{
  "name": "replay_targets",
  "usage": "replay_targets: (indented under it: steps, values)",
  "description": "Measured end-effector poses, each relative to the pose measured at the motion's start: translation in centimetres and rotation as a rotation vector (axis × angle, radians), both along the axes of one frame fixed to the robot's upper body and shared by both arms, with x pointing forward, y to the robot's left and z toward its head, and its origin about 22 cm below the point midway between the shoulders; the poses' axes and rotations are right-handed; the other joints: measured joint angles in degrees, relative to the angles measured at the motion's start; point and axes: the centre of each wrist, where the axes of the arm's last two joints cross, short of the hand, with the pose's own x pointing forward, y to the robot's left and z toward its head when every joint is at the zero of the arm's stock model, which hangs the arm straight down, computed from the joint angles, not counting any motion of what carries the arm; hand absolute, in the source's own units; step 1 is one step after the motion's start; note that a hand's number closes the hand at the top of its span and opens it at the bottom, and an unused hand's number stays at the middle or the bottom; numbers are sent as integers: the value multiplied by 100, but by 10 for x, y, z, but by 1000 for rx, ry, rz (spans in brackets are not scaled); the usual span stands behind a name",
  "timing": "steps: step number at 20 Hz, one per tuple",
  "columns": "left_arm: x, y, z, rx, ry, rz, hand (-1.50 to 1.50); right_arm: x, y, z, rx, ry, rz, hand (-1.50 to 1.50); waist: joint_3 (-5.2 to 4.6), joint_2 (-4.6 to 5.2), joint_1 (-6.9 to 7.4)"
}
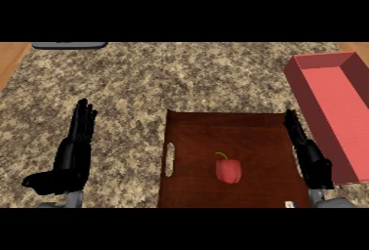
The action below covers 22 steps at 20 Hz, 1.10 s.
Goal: Pick the bell pepper from the tray and place it in the cardboard box
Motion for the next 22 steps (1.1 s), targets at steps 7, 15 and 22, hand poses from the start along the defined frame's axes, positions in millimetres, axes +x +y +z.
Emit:
replay_targets:
  steps: [7,15,22]
  values:
    - [8,20,12,-36,75,42,0,-16,-46,39,-63,-230,-267,150,-44,31,-228]
    - [17,32,35,-98,166,-9,0,-73,-48,47,-311,-376,-454,-150,-22,56,-115]
    - [21,29,44,-95,171,-22,0,-105,-53,93,-559,-242,-253,-150,-38,76,-36]
